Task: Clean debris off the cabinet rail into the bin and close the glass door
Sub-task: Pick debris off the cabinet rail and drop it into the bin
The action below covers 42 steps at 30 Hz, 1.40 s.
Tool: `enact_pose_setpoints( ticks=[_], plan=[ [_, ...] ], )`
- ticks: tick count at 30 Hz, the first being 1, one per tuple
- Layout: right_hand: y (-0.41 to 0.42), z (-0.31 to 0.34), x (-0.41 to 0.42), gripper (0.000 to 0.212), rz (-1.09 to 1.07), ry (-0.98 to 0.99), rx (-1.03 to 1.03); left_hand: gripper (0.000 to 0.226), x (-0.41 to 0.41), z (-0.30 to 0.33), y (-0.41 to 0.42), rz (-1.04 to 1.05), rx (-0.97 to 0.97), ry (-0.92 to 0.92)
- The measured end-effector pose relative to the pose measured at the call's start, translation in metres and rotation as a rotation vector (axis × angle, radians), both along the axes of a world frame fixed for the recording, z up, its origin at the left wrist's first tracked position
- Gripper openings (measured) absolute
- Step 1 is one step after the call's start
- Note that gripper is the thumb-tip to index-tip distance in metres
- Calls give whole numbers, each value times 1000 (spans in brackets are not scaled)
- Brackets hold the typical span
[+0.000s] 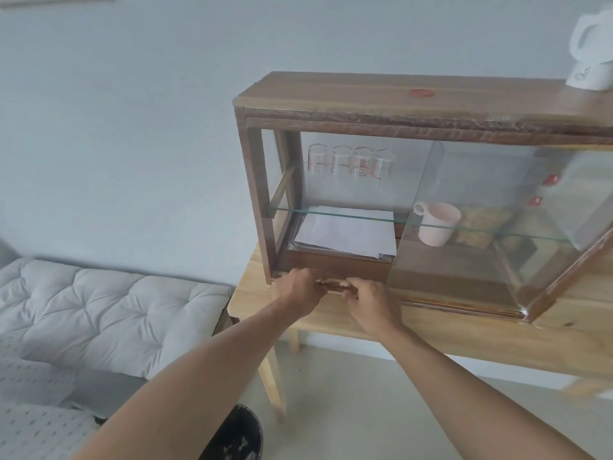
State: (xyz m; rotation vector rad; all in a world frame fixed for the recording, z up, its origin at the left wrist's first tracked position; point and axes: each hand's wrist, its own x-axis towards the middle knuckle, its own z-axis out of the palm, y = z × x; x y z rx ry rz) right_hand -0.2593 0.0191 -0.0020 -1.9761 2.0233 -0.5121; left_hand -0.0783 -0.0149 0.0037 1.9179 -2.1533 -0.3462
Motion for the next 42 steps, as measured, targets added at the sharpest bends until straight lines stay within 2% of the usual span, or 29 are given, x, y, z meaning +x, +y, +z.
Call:
enact_pose_setpoints(
  ticks=[12, 18, 27, 35, 42],
  plan=[
    [-9, -4, -1, 15, -36, -126, -30, 18, 5, -6, 0, 34, -72, 73],
    [-17, -3, 6, 16, -71, -143, 10, 13, 8, 1, 3, 44, -92, 83],
    [-11, 5, 2, 17, -113, -222, -74, 17, 27, 11, 9, 44, -108, 139],
    [2, 11, 20, 16, -4, -300, -97, 16, 49, 19, 25, 78, -124, 131],
    [16, 10, 68, 15, 95, -331, -98, 19, 101, 20, 54, 148, -117, 109]
  ],
)
